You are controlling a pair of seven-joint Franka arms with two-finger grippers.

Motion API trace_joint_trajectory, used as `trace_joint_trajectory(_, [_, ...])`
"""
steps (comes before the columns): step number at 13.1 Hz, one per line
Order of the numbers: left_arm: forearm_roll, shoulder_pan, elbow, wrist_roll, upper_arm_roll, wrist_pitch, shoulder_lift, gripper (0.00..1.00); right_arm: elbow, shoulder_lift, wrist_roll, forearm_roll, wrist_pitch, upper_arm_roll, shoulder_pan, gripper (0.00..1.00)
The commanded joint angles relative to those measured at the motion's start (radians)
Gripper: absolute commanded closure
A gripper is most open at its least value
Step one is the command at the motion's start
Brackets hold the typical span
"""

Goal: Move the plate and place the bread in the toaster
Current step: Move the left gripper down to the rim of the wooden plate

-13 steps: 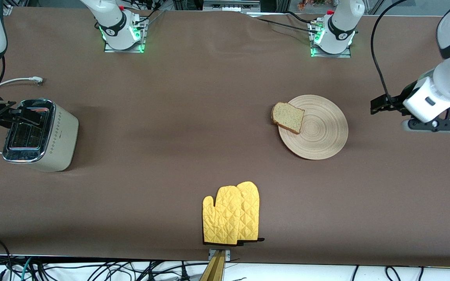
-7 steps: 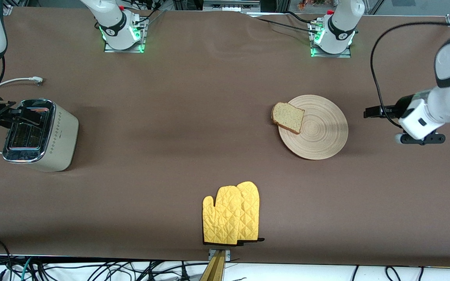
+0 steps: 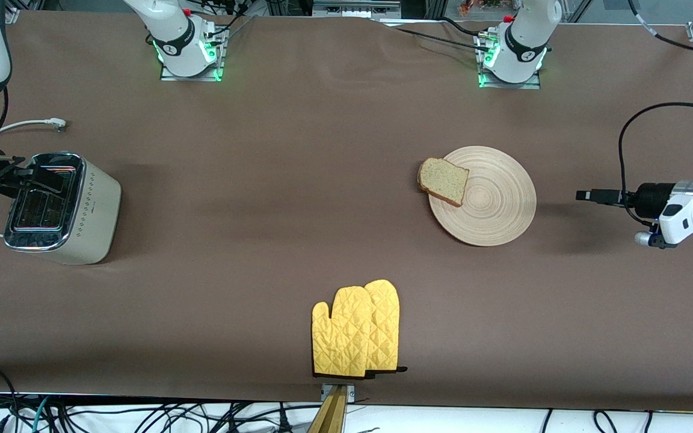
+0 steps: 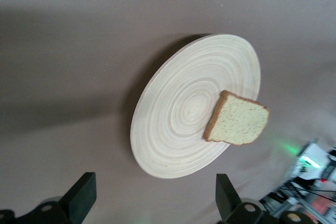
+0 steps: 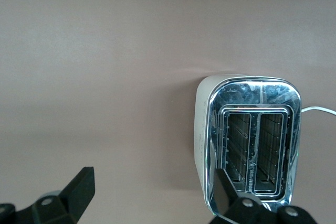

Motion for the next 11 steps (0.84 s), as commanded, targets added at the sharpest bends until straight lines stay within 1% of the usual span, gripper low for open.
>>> trace_joint_trajectory(1, [-0.143, 0.054, -0.005, 0.204, -0.011, 0.000, 0.081, 0.00, 0.024, 0.013, 0.006, -0.006, -0.006, 0.007, -0.007, 0.00])
trace_joint_trajectory(3, [-0.188, 0.063, -0.006, 0.287, -0.009, 0.000, 0.127, 0.00, 0.024, 0.013, 0.006, -0.006, -0.006, 0.007, -0.007, 0.00])
trace_joint_trajectory(5, [-0.240, 0.094, -0.012, 0.418, -0.011, -0.009, 0.161, 0.07, 0.024, 0.013, 0.005, -0.006, -0.006, 0.007, -0.007, 0.00])
trace_joint_trajectory(7, [-0.313, 0.099, -0.052, 0.516, -0.011, -0.008, 0.192, 0.12, 0.024, 0.012, 0.005, -0.006, -0.006, 0.007, -0.007, 0.00])
trace_joint_trajectory(8, [-0.323, 0.102, -0.068, 0.534, -0.012, -0.008, 0.193, 0.26, 0.024, 0.012, 0.006, -0.007, -0.006, 0.007, -0.007, 0.00])
trace_joint_trajectory(9, [-0.323, 0.102, -0.074, 0.559, -0.012, -0.008, 0.200, 0.35, 0.024, 0.012, 0.005, -0.007, -0.006, 0.007, -0.007, 0.00])
trace_joint_trajectory(11, [-0.323, 0.100, -0.086, 0.571, -0.012, -0.004, 0.219, 0.36, 0.024, 0.012, 0.005, -0.007, -0.006, 0.007, -0.007, 0.00])
